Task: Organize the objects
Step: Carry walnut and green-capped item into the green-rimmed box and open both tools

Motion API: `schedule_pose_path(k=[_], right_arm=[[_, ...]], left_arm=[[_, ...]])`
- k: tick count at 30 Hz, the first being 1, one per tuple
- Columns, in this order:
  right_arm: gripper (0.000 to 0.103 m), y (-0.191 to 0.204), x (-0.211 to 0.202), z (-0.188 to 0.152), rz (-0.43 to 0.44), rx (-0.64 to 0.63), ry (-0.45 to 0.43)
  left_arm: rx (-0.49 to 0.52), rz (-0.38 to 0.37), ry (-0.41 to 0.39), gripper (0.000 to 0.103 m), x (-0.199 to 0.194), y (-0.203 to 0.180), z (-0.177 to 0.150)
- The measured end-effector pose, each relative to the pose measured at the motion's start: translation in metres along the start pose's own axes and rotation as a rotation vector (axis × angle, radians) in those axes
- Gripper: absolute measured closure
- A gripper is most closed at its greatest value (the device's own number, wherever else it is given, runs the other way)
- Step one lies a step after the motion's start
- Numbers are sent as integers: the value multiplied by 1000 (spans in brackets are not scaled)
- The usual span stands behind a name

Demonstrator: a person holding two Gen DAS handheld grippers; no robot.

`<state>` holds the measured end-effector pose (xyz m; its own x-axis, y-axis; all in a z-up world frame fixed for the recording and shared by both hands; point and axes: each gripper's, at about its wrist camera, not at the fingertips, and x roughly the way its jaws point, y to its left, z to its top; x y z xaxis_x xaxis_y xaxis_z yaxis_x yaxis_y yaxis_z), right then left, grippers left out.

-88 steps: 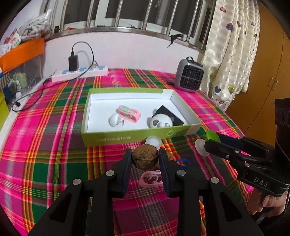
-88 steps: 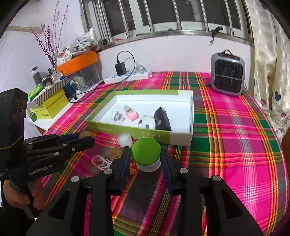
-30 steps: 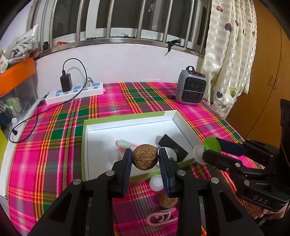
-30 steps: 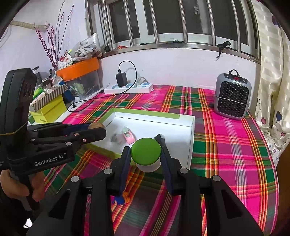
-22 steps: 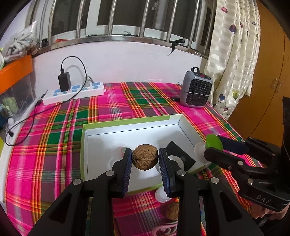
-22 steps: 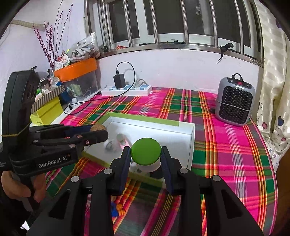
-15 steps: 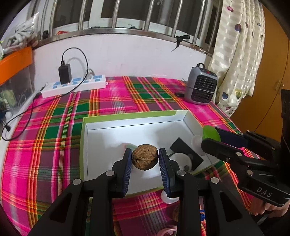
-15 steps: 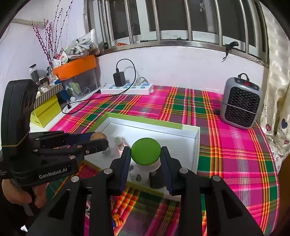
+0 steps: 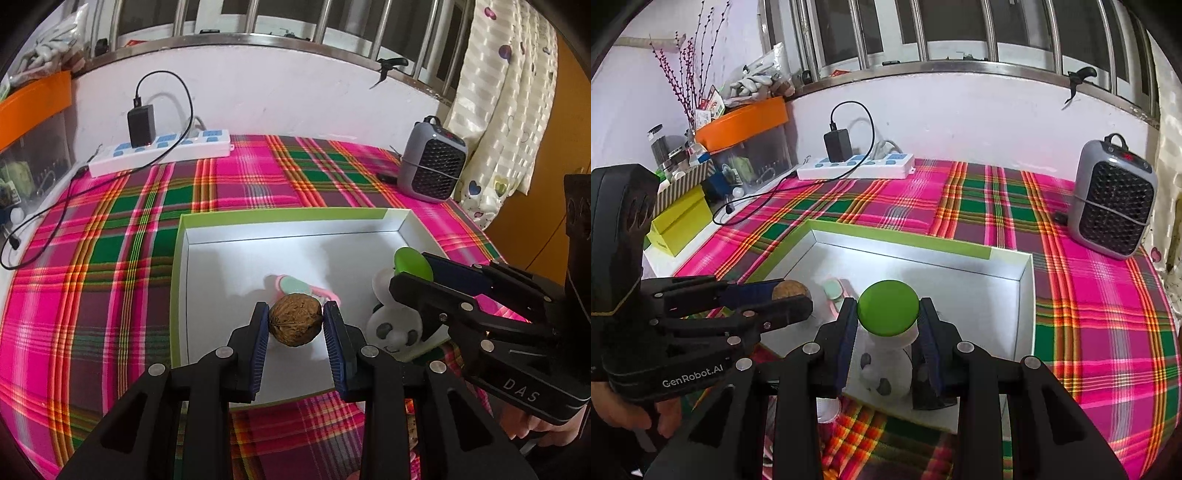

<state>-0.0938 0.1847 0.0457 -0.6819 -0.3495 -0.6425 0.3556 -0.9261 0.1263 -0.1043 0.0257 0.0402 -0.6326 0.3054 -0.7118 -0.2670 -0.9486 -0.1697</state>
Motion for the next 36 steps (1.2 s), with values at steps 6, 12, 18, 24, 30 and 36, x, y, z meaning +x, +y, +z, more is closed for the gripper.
schedule_pose_path(k=[6, 12, 18, 24, 30, 36], right_arm=[[68, 2, 7, -1, 5, -6, 9], [68, 3, 14, -1, 9, -11, 16], [68, 2, 17, -1, 17, -1, 15], [68, 1, 19, -1, 21, 10, 12], [68, 0, 18, -2, 34, 14, 14], [62, -1, 11, -1, 9, 12, -19]], left_arm=[[3, 4, 7, 75, 3, 0, -2], [3, 4, 12, 75, 5, 0, -2], [-2, -10, 7, 75, 4, -1, -2], [13, -25, 6, 75, 3, -5, -3], [15, -35, 11, 75, 3, -6, -4], [11, -36, 20, 75, 5, -6, -5]])
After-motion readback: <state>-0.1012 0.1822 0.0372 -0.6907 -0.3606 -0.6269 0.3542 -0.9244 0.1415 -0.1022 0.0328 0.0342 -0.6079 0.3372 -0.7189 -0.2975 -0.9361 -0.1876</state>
